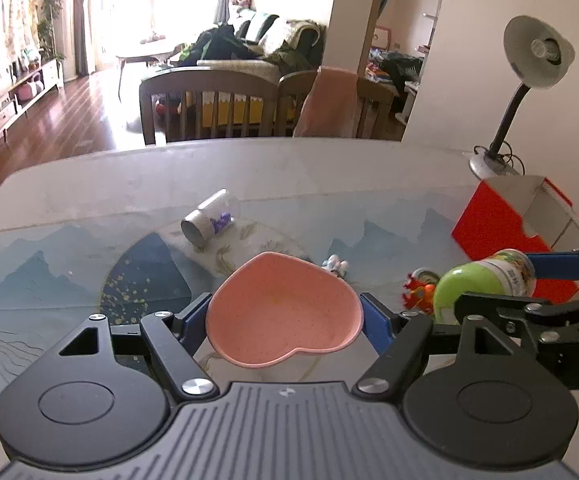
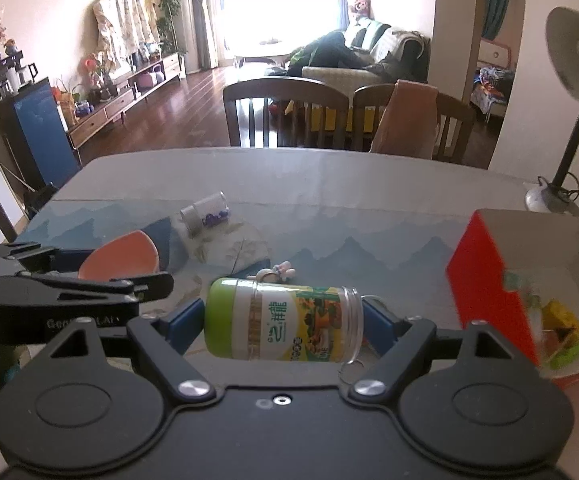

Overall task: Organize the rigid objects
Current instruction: 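Carry the heart bowl and green-capped jar over the red box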

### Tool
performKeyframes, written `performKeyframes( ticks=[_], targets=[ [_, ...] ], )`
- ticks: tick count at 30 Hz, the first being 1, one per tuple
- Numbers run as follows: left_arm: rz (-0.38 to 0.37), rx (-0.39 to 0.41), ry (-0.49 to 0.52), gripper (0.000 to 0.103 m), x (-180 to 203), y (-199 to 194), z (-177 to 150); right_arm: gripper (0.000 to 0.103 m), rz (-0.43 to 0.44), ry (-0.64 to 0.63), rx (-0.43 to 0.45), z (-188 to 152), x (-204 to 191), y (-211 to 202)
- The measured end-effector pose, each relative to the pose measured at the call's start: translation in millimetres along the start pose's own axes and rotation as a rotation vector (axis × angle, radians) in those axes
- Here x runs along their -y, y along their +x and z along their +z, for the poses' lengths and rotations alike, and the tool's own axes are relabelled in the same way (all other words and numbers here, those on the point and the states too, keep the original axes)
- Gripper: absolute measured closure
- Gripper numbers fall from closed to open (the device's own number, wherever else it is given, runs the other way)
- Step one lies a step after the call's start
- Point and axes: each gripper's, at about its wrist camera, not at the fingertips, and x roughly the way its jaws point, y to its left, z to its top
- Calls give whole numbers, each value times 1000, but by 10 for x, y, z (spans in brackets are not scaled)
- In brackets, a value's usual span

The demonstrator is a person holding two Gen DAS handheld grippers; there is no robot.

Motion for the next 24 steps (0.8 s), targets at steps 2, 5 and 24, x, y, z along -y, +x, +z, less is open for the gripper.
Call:
performKeyframes(
  ticks=[2, 5, 24],
  targets=[
    [15, 11, 4, 26, 66, -99, 32, 20, -7, -6, 9, 5, 41, -114],
    [14, 22, 7, 26, 166, -214, 83, 20, -12, -8, 25, -1, 132, -279],
    [-91, 2, 62, 26, 1345, -290, 315, 20, -53, 76, 80, -200, 1228, -755]
  ],
)
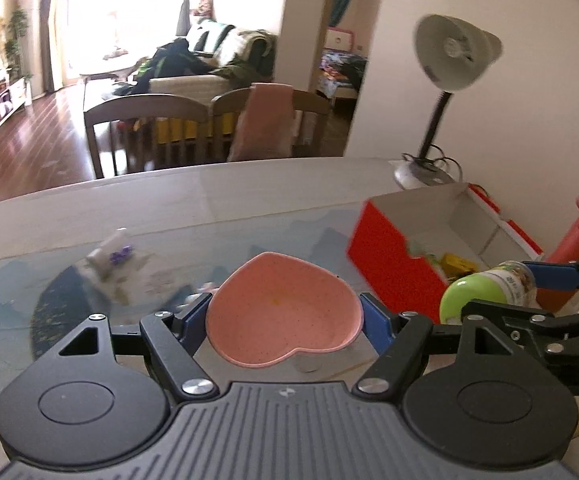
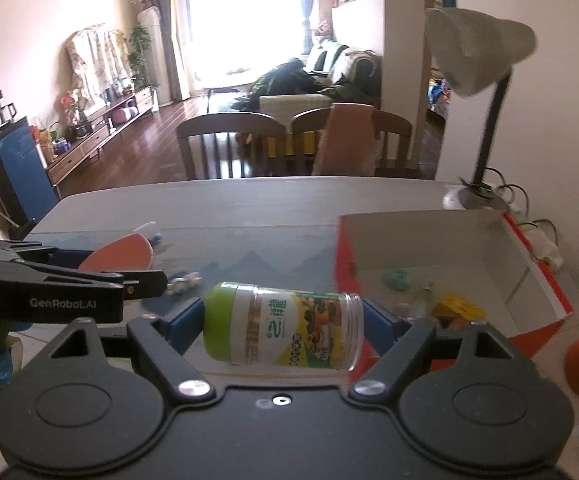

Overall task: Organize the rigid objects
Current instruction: 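Carry the heart bowl and green-capped jar over the red box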

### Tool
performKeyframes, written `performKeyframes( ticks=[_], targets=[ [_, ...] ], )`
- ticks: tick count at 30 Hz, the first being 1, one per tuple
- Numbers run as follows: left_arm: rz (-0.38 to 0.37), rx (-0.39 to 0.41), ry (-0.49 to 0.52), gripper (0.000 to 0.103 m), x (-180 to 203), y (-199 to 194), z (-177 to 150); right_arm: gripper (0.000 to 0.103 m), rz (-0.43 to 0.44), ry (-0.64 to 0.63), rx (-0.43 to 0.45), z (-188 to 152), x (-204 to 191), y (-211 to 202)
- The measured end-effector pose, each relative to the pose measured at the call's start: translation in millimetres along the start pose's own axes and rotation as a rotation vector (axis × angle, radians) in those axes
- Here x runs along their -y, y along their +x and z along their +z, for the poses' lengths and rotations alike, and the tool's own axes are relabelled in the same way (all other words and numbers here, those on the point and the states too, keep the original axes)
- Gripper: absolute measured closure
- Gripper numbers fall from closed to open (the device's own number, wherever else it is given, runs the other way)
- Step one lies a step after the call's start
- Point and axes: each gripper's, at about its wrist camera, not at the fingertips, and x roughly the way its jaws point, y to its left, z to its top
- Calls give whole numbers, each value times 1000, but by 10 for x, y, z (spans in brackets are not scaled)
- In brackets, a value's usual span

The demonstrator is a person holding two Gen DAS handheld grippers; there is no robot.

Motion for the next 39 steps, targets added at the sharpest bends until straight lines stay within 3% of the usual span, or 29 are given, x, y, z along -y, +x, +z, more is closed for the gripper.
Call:
performKeyframes(
  ticks=[21, 29, 39],
  targets=[
    [-94, -71, 144, 26, 1433, 969, 328, 20, -161, 102, -10, -82, 1556, 173],
    [-82, -113, 223, 26, 1813, 1414, 407, 20, -209, 142, -46, 34, 2031, 504],
    [-61, -205, 273, 26, 2129, 2077, 547, 20, -213, 149, -112, 220, 2300, 1097]
  ],
)
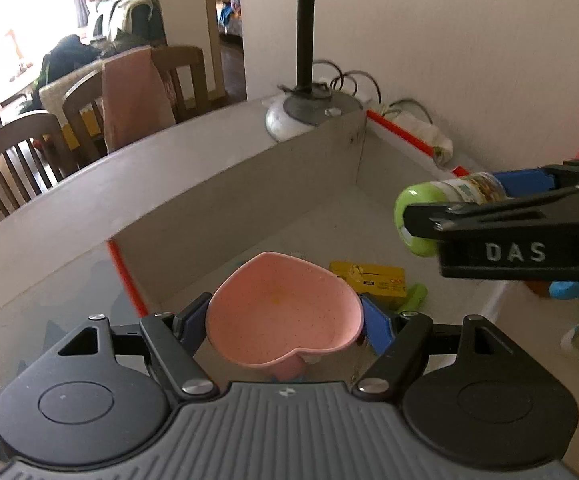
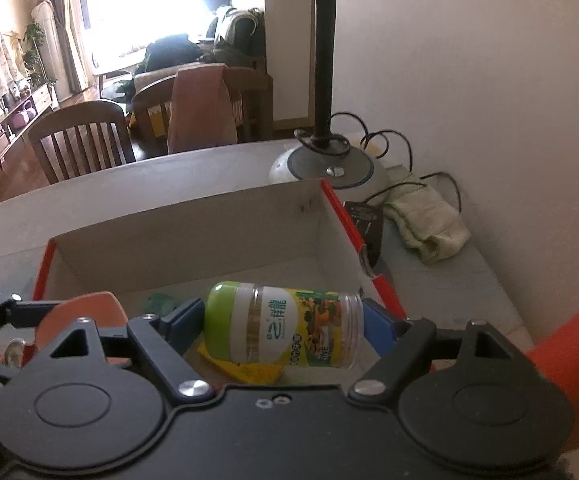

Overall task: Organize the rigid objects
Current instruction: 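Carry the heart bowl and green-capped jar over the red box, then lower the jar into the box and open the right tool while the left tool releases the bowl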

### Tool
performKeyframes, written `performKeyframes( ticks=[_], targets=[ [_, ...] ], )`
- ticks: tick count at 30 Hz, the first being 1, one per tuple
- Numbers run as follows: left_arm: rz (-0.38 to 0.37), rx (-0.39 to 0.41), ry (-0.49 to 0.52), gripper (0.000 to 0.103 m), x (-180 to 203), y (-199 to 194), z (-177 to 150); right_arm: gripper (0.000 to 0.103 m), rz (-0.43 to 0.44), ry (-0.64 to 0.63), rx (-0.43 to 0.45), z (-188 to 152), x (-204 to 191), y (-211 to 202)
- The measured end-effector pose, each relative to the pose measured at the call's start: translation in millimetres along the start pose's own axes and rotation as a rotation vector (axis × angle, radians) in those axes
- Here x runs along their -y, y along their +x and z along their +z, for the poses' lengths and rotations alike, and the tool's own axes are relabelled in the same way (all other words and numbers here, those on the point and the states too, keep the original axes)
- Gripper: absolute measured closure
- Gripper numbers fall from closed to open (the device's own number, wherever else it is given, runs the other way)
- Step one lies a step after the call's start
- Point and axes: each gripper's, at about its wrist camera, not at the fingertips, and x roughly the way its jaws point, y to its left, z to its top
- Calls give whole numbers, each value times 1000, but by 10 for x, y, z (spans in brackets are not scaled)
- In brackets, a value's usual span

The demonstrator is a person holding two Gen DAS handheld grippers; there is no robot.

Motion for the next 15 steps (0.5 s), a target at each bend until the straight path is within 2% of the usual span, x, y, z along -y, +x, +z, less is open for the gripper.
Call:
performKeyframes(
  ticks=[8, 12, 15],
  targets=[
    [15, -83, -20, 26, -39, 383, 129, 21, 3, 24, -93, 41, -39, 465],
    [42, -99, -7, 26, -54, 501, 181, 21, 1, 41, -126, 28, -30, 592],
    [32, -120, -7, 26, -52, 568, 195, 21, 1, 47, -137, 34, -27, 618]
  ],
)
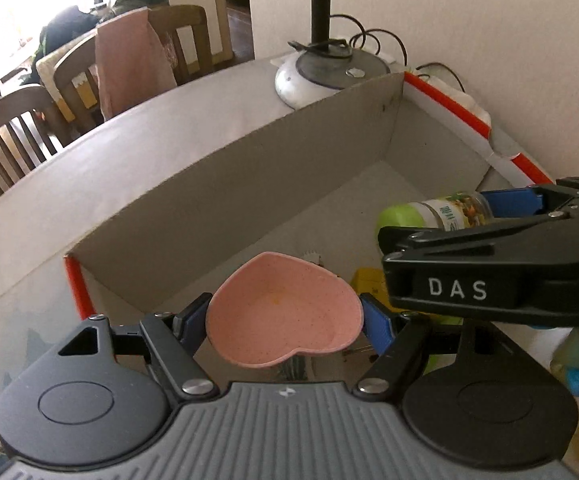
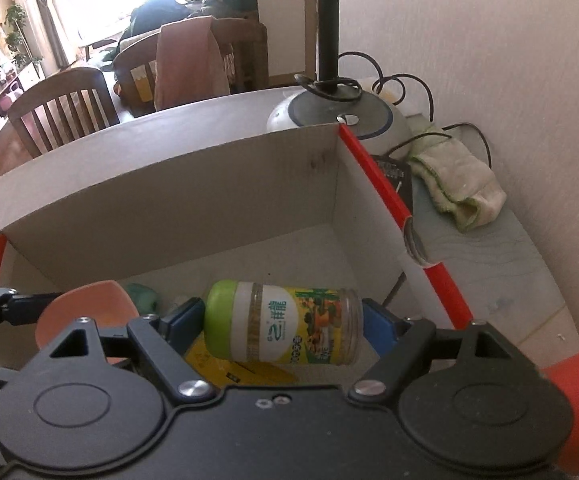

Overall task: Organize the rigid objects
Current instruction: 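Lower the jar into the box and open the right tool while the left tool releases the bowl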

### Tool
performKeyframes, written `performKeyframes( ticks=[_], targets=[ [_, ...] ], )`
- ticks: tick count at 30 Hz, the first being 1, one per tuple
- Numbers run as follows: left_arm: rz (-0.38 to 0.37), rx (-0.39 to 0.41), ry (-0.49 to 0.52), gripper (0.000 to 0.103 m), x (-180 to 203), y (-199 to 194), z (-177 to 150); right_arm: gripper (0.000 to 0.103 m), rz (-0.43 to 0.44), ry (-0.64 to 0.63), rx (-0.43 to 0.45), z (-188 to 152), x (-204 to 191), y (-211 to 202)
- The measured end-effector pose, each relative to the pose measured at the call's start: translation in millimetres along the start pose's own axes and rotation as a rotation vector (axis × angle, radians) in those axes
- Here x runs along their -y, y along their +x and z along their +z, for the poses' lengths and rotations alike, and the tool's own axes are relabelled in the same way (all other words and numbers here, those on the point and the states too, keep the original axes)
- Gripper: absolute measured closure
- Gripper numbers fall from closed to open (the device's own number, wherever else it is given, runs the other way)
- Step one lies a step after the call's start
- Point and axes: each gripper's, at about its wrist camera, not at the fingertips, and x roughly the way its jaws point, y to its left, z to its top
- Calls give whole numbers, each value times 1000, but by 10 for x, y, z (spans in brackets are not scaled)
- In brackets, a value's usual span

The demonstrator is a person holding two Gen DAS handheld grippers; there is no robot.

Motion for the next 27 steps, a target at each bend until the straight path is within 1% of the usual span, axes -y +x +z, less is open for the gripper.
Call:
performKeyframes(
  ticks=[4, 8, 11, 14, 19, 27],
  targets=[
    [2, -38, -6, 26, -9, 113, 38, 21, -14, 5, -55, -6, 14, 65],
    [-6, -71, 4, 26, 14, 185, 17, 20, -11, 19, -64, -29, 31, 40],
    [-26, -80, 4, 26, 33, 192, -23, 20, -17, 23, -66, -57, 24, 38],
    [-17, -94, 16, 25, 61, 206, -42, 20, -19, 33, -66, -55, 27, 35],
    [-20, -98, 11, 25, 75, 190, -71, 19, -22, 39, -64, -52, 24, 17],
    [-63, -73, -27, 26, 40, 59, -128, 17, -21, 51, -35, -60, 72, -119]
  ],
)
